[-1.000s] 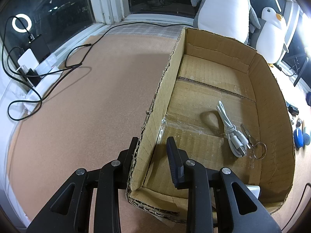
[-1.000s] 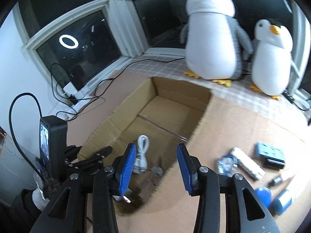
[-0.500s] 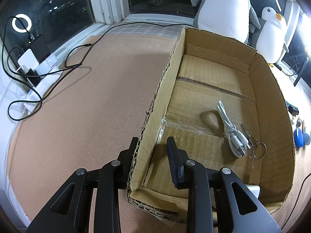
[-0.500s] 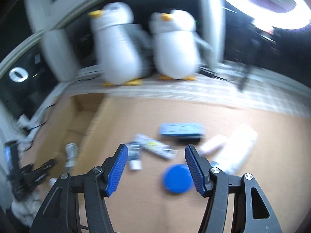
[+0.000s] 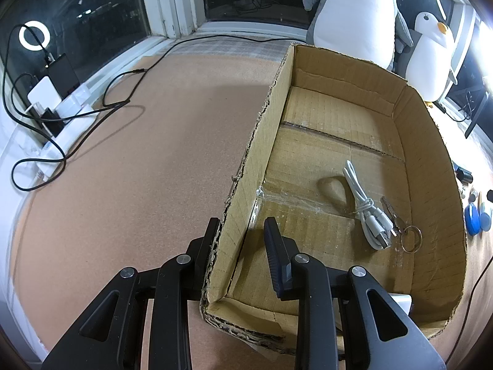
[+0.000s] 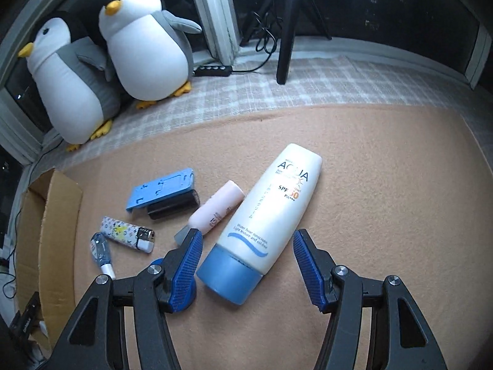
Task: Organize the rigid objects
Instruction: 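Move the right gripper to the white AQUA sunscreen tube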
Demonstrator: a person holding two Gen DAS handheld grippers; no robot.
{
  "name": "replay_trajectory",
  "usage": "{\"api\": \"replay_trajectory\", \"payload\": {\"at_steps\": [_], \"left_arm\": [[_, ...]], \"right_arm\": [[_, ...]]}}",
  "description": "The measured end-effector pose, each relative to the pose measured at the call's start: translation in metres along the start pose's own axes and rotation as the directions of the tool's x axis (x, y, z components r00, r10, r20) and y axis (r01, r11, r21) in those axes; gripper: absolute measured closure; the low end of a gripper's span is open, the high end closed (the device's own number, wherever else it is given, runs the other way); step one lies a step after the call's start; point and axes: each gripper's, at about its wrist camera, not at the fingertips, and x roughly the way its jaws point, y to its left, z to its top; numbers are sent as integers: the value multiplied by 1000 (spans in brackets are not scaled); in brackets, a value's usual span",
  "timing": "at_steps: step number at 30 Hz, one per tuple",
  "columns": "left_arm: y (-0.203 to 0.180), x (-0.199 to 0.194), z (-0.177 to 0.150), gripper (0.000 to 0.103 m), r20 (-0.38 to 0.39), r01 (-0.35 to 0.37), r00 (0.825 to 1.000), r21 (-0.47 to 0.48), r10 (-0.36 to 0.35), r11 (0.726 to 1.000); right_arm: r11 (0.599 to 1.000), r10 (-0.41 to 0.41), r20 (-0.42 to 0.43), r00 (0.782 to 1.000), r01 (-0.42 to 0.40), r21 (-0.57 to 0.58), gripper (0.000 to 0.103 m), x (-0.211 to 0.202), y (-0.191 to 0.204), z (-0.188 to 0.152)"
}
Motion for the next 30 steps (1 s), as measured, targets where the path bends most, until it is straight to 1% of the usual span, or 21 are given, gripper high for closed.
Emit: {"api": "replay_trajectory", "payload": {"at_steps": [5, 8, 16, 19, 23, 26, 27, 30], "left_arm": [[0, 0, 0, 76, 0, 2, 1000, -1, -2, 1000], [0, 0, 0, 76, -1, 4, 1000, -3, -4, 1000], [1, 0, 0, 76, -1, 4, 1000, -3, -4, 1000], [0, -1, 0, 76, -1, 3, 1000, -2, -3, 1000], [1, 0, -1, 76, -1, 1, 1000, -2, -1, 1000], [1, 0, -1, 76, -1, 1, 1000, -1, -1, 1000], [1, 0, -1, 76, -1, 1, 1000, -1, -1, 1000], [1, 0, 0, 76, -2, 1, 1000, -2, -1, 1000]], "right_arm": [[999, -28, -28, 999, 28, -19, 46, 13, 5, 3], [997, -62, -42, 997, 60, -43, 46, 19, 8, 4], [993, -73, -47, 996, 68, -92, 46, 17, 4, 3], [995, -51, -52, 997, 46, -84, 46, 17, -6, 0], [998, 4, -36, 999, -6, -60, 46, 13, -22, -7], [998, 20, -28, 999, -22, -59, 46, 13, -30, -11], [998, 14, -25, 1000, -16, -62, 46, 13, -31, -12], [998, 23, 3, 1000, -23, -58, 46, 13, -32, -15]]}}
